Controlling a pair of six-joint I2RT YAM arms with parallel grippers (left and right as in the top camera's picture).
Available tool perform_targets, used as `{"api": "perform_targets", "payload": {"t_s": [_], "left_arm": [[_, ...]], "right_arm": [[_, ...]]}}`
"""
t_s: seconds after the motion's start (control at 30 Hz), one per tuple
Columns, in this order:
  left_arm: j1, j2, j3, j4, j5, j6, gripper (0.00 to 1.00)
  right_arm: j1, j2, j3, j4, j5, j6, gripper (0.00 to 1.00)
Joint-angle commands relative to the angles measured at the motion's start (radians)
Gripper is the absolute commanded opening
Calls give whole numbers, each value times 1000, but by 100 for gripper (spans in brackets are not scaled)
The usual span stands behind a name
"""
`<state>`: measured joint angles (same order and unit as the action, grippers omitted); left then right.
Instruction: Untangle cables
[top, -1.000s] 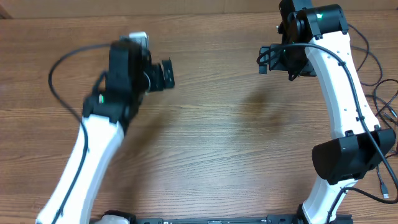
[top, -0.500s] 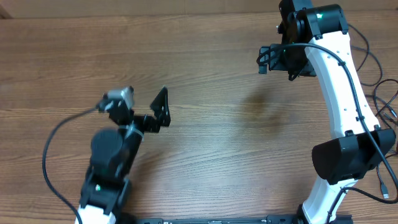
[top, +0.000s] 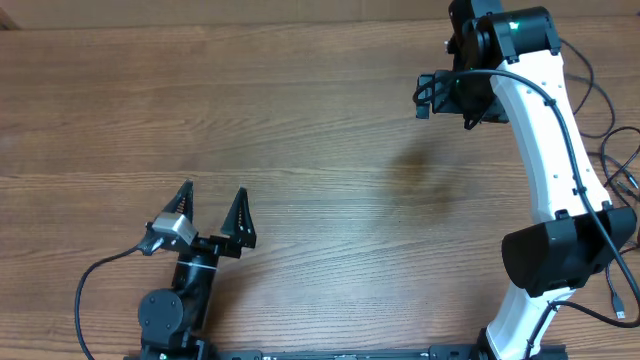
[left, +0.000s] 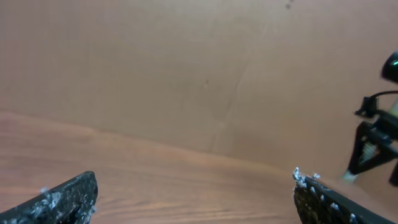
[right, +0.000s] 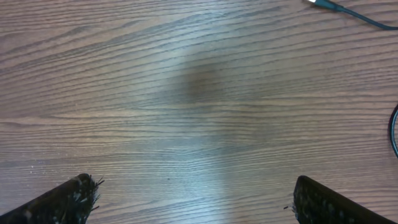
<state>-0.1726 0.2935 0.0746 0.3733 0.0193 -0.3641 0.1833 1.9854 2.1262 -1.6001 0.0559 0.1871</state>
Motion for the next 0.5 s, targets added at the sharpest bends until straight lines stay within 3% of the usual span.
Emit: {"api": "perform_targets", "payload": {"t_s": [0.0,0.03,0.27,0.4,0.47], "left_arm": [[53,-74,-70,-45,73,28,100],[79,-113,-70,-132,87,41,100],[123,-183,-70,-274,113,121,100],[131,-287,-69,-448,112,185,100],[134,-291,-70,-438,132,230,100]], "right_arm": [[-2,-32,6,1,2,7,100],[-2,-32,6,1,1,7,100],[-2,-33,6,1,2,7,100],[-2,-32,6,1,1,7,100],[-2,-33,6,1,2,7,100]]}}
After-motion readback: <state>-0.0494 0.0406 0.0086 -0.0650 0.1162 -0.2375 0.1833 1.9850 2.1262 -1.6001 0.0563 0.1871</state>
